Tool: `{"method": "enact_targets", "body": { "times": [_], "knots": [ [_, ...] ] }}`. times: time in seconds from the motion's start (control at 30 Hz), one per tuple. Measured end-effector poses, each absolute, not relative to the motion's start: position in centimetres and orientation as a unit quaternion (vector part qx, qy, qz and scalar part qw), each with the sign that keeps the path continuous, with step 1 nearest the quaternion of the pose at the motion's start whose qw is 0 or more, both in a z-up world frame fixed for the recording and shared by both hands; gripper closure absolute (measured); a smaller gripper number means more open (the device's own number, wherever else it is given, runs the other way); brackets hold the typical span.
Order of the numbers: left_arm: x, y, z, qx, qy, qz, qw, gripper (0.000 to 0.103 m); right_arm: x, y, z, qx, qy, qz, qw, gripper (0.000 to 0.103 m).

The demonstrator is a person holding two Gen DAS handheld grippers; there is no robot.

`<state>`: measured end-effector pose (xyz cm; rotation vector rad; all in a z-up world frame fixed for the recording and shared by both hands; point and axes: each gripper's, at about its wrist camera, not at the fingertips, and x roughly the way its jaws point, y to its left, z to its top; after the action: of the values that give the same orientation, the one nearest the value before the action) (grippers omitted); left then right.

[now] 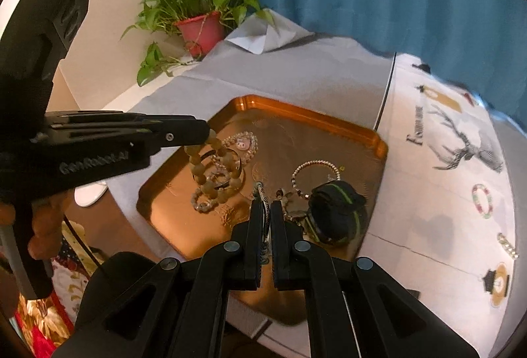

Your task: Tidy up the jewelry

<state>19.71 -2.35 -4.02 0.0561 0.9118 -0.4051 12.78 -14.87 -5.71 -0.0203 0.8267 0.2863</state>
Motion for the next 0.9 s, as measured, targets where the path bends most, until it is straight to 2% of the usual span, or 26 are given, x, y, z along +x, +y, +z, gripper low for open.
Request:
{"method": "enact_targets", "body": {
  "times": [0.03, 0.07, 0.1, 0.13, 0.17, 0.23, 0.5, 0.9],
  "knots": [
    [19.9, -2.3, -4.3, 0.030, 0.442, -0.182, 0.878, 0.021, 13.2, -14.7, -6.2, -0.014, 0.411, 0.135, 0.902, 0.093],
    [19.8, -2.0, -4.4, 0.031, 0.438, -0.159, 0.884, 0.002, 13.5, -14.6, -6.6, -0.019, 0.427, 0.129, 0.895, 0.085],
    [19.3, -1.5, -4.2, 0.025, 0.422, -0.143, 0.895, 0.002, 13.7, -14.6, -7.1, -0.019, 0.442, 0.123, 0.888, 0.068],
    [18.7, -1.0, -4.0, 0.019, 0.407, -0.141, 0.902, 0.002, 13.7, -14.7, -7.4, -0.012, 0.451, 0.122, 0.884, 0.056],
    [18.2, -0.9, -3.8, 0.018, 0.406, -0.143, 0.903, 0.002, 13.4, -15.0, -7.5, -0.005, 0.453, 0.120, 0.884, 0.036],
    [17.3, -0.5, -3.7, 0.018, 0.413, -0.137, 0.900, 0.002, 12.3, -15.5, -7.2, -0.001, 0.446, 0.108, 0.888, 0.028],
    [8.9, 0.4, -2.0, 0.016, 0.413, -0.102, 0.905, 0.002, 4.7, -16.7, -3.9, 0.000, 0.431, 0.089, 0.898, 0.025],
    [-3.1, -1.7, 1.6, 0.054, 0.371, -0.120, 0.919, 0.002, -9.0, -18.0, 1.9, 0.003, 0.324, 0.031, 0.946, 0.021]
  ]
}}
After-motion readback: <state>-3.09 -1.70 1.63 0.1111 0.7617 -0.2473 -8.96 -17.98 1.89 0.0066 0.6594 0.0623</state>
